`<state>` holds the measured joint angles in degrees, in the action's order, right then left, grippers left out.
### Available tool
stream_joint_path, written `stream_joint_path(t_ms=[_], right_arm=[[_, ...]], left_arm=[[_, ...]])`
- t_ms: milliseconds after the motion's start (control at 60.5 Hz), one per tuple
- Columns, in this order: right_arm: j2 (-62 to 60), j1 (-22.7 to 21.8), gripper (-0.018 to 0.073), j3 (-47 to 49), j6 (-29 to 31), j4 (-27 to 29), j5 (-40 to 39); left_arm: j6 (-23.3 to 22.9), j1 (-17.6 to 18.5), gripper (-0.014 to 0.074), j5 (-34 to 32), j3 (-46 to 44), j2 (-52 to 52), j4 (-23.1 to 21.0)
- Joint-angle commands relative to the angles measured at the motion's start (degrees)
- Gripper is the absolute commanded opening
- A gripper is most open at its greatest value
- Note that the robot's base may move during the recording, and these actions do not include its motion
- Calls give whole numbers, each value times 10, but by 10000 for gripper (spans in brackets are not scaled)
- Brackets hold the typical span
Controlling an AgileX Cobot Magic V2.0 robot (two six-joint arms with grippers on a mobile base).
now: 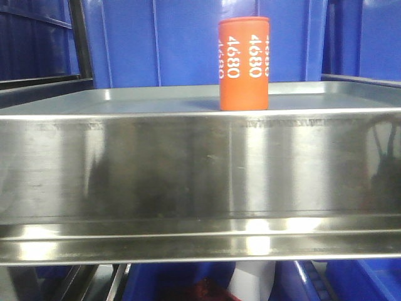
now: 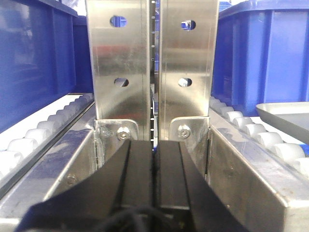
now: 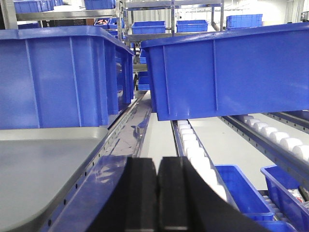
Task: Grab orange capacitor from left shelf to right conveyor
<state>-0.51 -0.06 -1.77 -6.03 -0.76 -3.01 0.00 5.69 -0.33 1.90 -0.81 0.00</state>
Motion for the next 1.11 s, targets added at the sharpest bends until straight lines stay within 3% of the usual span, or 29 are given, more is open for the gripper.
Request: stream_joint_path(t_ms=[0, 612, 810, 975, 1091], right_arm=[[-12, -3, 67, -1, 5, -5, -51], [-12, -3, 67, -1, 4, -5, -79], [-12, -2, 67, 13, -89, -12, -161], [14, -2, 52, 150, -94, -142, -31], [91, 1, 52, 280, -96, -148, 47]], left_arm=[[0, -1, -105, -48, -4, 6, -3], [0, -1, -105, -48, -4, 6, -3], [0, -1, -105, -48, -4, 6, -3], [0, -1, -105, -48, -4, 6, -3], [0, -1, -105, -48, -4, 6, -3]])
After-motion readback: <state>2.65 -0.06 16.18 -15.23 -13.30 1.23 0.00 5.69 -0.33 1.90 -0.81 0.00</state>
